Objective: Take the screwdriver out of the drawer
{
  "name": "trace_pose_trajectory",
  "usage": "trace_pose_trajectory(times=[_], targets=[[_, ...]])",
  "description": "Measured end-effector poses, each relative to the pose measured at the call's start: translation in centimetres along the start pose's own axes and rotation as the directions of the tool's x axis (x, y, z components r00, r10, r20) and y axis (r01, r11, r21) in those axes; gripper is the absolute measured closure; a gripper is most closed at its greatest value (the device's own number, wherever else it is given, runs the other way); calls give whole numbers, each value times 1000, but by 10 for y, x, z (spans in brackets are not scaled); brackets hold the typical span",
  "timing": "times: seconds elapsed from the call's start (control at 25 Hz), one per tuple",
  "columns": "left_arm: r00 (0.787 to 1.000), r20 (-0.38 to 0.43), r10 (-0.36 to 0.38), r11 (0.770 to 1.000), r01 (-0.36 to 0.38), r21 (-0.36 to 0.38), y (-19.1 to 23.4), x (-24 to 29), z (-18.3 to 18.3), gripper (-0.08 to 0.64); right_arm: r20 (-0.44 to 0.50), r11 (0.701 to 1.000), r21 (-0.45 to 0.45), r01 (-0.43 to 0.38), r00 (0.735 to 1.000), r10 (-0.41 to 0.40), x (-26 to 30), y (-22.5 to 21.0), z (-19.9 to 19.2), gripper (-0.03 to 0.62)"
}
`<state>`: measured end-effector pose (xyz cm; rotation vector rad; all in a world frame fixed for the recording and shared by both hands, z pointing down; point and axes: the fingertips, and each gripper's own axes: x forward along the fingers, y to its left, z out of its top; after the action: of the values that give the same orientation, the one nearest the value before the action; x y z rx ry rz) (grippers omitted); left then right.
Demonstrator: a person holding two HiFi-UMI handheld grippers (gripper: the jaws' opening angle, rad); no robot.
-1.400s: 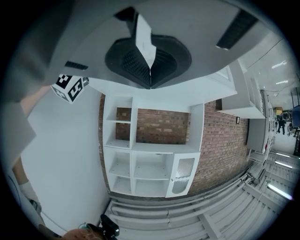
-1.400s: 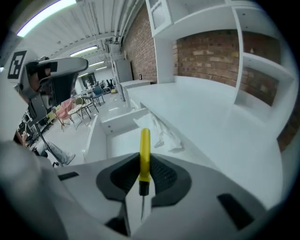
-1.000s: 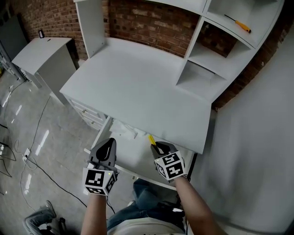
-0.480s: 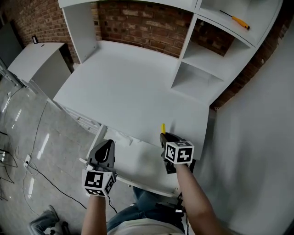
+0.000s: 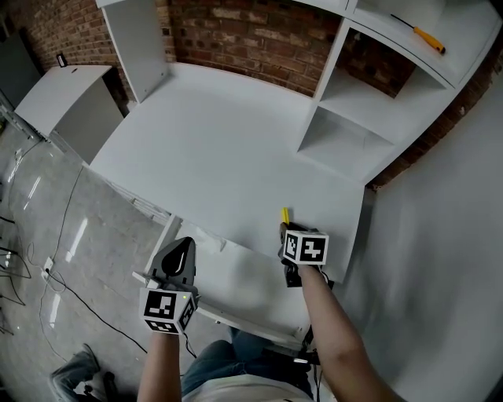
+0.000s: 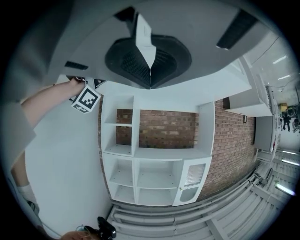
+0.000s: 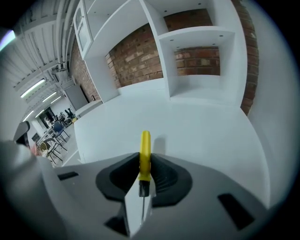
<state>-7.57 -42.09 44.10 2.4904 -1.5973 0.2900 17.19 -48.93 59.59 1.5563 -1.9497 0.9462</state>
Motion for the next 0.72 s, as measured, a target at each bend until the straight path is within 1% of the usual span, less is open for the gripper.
trace_pose_trajectory(times=[0.16,0.36,0.52,0.64,0.72], targets=[[1000,-5,-3,1000,3,4,-1,-6,-3,547,-11,999,-18,28,1000,-29,4,-4,-4,511],[1000,17,-8,1000,8,3,-2,-22,-1,546,62,998,-53,17,998,-13,-18,4,9,491],[999,46,-28,1000,28,7,-8,-47,2,546,150,996,-88,22,989,-9,-58,21,17,491],[996,72,-47,999,46,16,-13,-73,5,547,212,993,-115,39,977,-14,-98,36,11,492],[994,94,-55,998,53,22,-15,-92,9,547,254,991,-123,45,967,-12,-127,49,4,505]])
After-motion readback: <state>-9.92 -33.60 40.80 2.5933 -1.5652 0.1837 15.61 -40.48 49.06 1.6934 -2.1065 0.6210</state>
